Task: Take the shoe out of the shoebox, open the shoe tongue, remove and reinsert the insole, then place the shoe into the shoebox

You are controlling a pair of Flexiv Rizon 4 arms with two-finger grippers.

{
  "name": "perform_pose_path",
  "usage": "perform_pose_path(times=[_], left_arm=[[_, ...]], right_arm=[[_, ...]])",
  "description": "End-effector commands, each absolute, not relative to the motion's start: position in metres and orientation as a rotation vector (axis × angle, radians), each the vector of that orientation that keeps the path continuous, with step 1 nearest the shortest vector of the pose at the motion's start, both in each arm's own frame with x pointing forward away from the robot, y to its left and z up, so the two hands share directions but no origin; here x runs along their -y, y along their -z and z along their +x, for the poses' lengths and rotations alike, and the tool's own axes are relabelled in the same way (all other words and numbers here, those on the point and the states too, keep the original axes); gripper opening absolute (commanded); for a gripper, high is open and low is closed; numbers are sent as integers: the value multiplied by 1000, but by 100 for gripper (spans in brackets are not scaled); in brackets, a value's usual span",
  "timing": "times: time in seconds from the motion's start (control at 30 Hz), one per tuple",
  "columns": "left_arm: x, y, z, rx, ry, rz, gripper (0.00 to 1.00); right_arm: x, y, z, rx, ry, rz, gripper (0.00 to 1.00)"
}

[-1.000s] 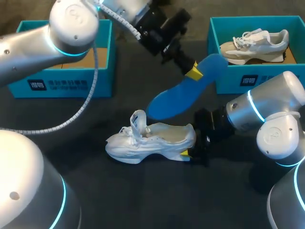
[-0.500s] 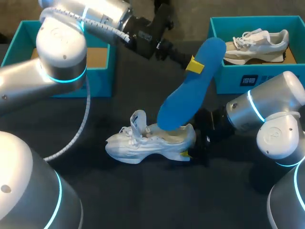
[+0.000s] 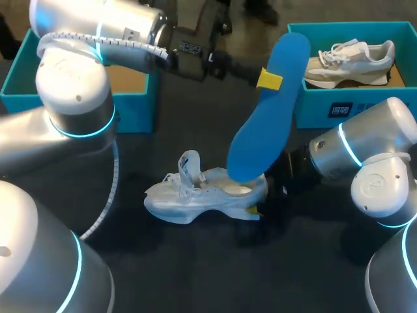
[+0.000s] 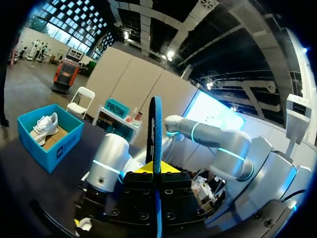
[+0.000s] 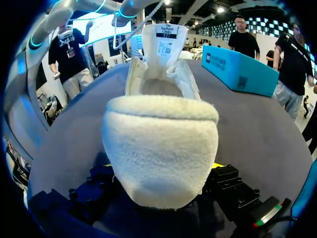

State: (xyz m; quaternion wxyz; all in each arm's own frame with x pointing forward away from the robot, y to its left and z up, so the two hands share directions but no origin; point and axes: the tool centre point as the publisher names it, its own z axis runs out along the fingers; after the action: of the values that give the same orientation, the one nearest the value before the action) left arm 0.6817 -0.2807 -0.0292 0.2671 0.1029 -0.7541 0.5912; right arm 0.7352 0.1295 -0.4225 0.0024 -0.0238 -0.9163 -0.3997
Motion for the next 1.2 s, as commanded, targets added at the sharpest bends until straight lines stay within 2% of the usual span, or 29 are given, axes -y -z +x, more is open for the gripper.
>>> perform_pose_path(times=[0.03, 0.67, 1.2], left_arm=[[280, 26, 675, 1996, -1627, 275, 0], [279, 17, 670, 1972, -1671, 244, 0], [272, -40, 646, 1710, -1745, 424, 0]], right_arm=[[-132, 426, 737, 2876, 1251, -75, 0], [-132, 426, 737, 2876, 1251, -75, 0], [-132, 426, 737, 2876, 1251, -75, 0]])
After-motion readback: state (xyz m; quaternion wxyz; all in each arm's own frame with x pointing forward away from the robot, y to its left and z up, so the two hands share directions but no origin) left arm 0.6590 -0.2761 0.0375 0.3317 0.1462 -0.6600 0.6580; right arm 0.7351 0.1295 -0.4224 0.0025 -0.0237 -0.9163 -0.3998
